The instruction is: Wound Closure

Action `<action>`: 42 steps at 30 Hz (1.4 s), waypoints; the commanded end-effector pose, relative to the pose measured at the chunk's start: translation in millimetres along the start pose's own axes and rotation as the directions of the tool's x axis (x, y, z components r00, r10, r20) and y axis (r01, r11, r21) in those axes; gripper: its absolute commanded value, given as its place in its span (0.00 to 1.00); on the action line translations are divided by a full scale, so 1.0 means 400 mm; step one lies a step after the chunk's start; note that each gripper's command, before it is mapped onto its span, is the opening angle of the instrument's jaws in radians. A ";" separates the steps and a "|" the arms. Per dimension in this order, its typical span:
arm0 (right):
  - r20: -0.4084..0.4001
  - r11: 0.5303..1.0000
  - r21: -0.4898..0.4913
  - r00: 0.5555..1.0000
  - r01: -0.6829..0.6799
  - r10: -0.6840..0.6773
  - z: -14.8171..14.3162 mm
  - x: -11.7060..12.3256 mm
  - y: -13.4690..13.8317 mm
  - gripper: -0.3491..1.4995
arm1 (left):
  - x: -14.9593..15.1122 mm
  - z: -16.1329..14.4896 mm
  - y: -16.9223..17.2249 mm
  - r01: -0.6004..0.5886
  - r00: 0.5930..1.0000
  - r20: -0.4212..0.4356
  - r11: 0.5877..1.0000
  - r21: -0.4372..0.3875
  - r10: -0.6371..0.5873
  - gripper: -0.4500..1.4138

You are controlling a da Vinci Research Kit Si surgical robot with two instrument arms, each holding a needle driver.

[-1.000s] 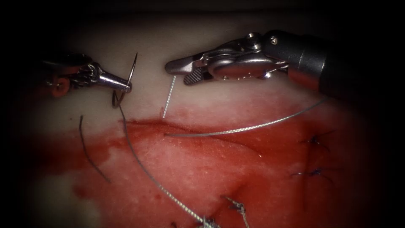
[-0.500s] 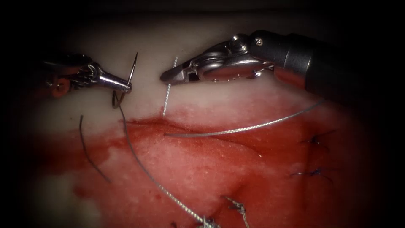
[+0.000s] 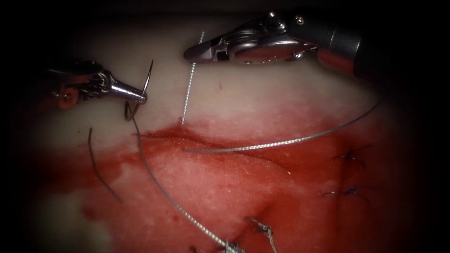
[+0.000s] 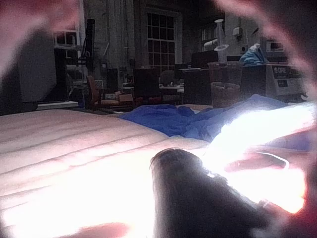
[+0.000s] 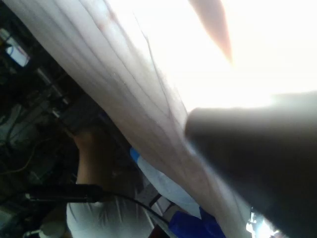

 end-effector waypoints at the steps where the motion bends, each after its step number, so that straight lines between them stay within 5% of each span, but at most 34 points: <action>1: 0.008 1.000 -0.009 1.000 0.011 -0.011 -0.0013 -0.0039 0.0044 0.00 | 0.0038 -0.0015 0.0010 -0.007 1.000 -0.008 1.000 0.001 0.007 0.00; 7: 0.011 1.000 -0.011 1.000 0.015 -0.014 -0.0012 -0.0039 0.0047 0.00 | 0.0038 -0.0015 0.0010 -0.007 1.000 -0.008 1.000 0.001 0.007 0.00; 9: 0.014 1.000 -0.009 1.000 0.016 -0.016 -0.0007 -0.0034 0.0050 0.10 | 0.0039 -0.0015 0.0009 -0.007 1.000 -0.008 1.000 0.000 0.007 0.00; 10: 0.011 0.984 -0.012 0.984 0.176 -0.176 -0.0006 -0.0028 0.0055 0.64 | 0.0041 -0.0013 0.0005 -0.007 1.000 -0.012 1.000 0.005 0.007 0.00; 11: 0.022 0.971 -0.004 0.971 0.239 -0.239 -0.0008 -0.0022 0.0059 0.92 | 0.0042 -0.0012 0.0003 -0.008 1.000 -0.012 1.000 0.005 0.008 0.00; 14: 0.038 0.971 0.008 0.970 0.240 -0.241 -0.0018 -0.0008 0.0066 0.94 | 0.0040 -0.0014 -0.0006 -0.012 1.000 -0.012 1.000 0.005 0.012 0.00; 15: 0.049 0.970 0.017 0.969 0.241 -0.241 -0.0029 0.0004 0.0070 0.94 | 0.0039 -0.0018 -0.0010 -0.014 1.000 -0.008 1.000 0.001 0.014 0.08; 16: 0.075 0.970 0.036 0.967 0.240 -0.243 -0.0053 0.0025 0.0078 0.95 | 0.0037 -0.0031 -0.0018 -0.017 1.000 -0.003 1.000 -0.004 0.017 0.29; 18: 0.089 0.968 0.048 0.965 0.245 -0.248 -0.0066 0.0038 0.0081 0.97 | 0.0037 -0.0036 -0.0020 -0.018 1.000 0.001 1.000 -0.004 0.018 0.34; 25: 0.196 0.961 0.082 0.941 0.265 -0.277 -0.0225 0.0116 0.0088 0.98 | 0.0064 -0.0102 -0.0022 -0.116 0.989 0.101 0.991 0.068 0.109 0.34; 29: 0.305 0.959 0.029 0.911 0.283 -0.278 -0.0363 0.0112 0.0092 0.96 | 0.0108 -0.0186 0.0031 -0.110 0.987 0.137 0.970 0.218 0.081 0.43; 33: 0.420 0.965 -0.070 0.885 0.251 -0.199 -0.0485 0.0096 0.0106 0.84 | 0.0163 -0.0213 0.0088 -0.122 0.986 0.139 0.963 0.242 0.090 0.34; 34: 0.458 0.965 -0.108 0.873 0.240 -0.166 -0.0529 0.0098 0.0113 0.84 | 0.0207 -0.0204 0.0132 -0.191 0.981 0.082 0.957 0.219 0.177 0.14; 39: 0.503 0.962 -0.150 0.855 0.229 -0.126 -0.0602 0.0125 0.0125 0.91 | 0.0241 -0.0156 0.0238 -0.202 0.974 -0.074 0.971 0.131 0.212 0.05; 42: 0.527 0.965 -0.146 0.843 0.218 -0.110 -0.0662 0.0136 0.0124 0.91 | 0.0235 -0.0073 0.0343 -0.236 0.953 -0.204 0.972 -0.026 0.226 0.13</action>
